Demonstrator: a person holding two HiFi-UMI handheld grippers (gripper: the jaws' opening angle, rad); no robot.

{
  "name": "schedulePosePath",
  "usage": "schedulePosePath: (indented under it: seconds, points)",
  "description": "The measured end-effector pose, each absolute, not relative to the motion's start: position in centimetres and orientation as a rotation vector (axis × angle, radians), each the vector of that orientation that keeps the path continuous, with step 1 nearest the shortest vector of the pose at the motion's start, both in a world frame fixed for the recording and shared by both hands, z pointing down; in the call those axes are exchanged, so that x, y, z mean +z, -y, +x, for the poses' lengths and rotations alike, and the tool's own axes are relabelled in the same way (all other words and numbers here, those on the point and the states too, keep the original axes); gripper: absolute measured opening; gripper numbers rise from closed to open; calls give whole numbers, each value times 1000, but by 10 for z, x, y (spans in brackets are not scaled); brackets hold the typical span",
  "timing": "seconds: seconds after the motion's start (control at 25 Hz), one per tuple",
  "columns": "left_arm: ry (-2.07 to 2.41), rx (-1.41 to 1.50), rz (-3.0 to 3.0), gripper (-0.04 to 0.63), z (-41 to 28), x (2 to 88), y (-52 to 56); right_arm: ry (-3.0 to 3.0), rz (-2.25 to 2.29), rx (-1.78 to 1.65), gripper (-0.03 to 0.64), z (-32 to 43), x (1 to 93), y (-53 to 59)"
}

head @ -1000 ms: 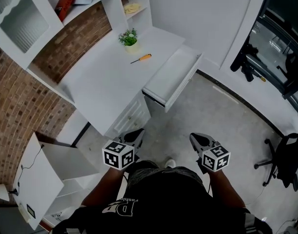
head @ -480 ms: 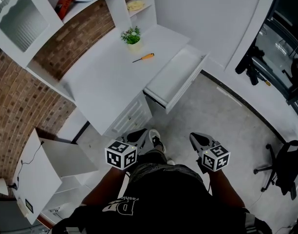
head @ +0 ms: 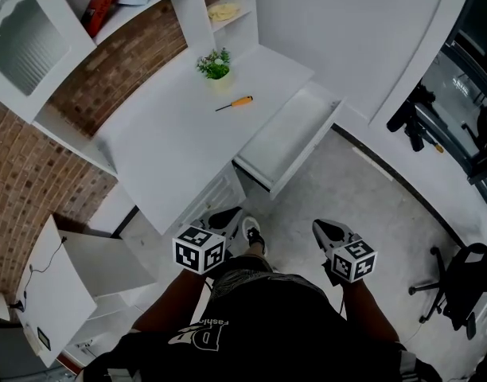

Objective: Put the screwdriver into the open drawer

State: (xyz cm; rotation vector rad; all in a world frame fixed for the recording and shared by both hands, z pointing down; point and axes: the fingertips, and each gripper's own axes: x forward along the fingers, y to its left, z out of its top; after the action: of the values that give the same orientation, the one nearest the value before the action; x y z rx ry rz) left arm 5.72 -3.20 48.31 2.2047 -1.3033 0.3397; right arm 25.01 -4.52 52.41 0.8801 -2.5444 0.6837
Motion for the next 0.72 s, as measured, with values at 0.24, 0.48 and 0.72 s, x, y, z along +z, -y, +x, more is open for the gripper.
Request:
schedulePosePath:
  seconds: [0.24,0.48,0.72]
  points:
    - [1320,331,2172,17,36,486,72,2533,836,670,5,227,523,87]
    - [1343,320,2143,17,7,489,117,2517,799,655,5,198,522,137]
    - [1349,312,2122,17,-25,494,163,2500,780,600,5,164,517,195]
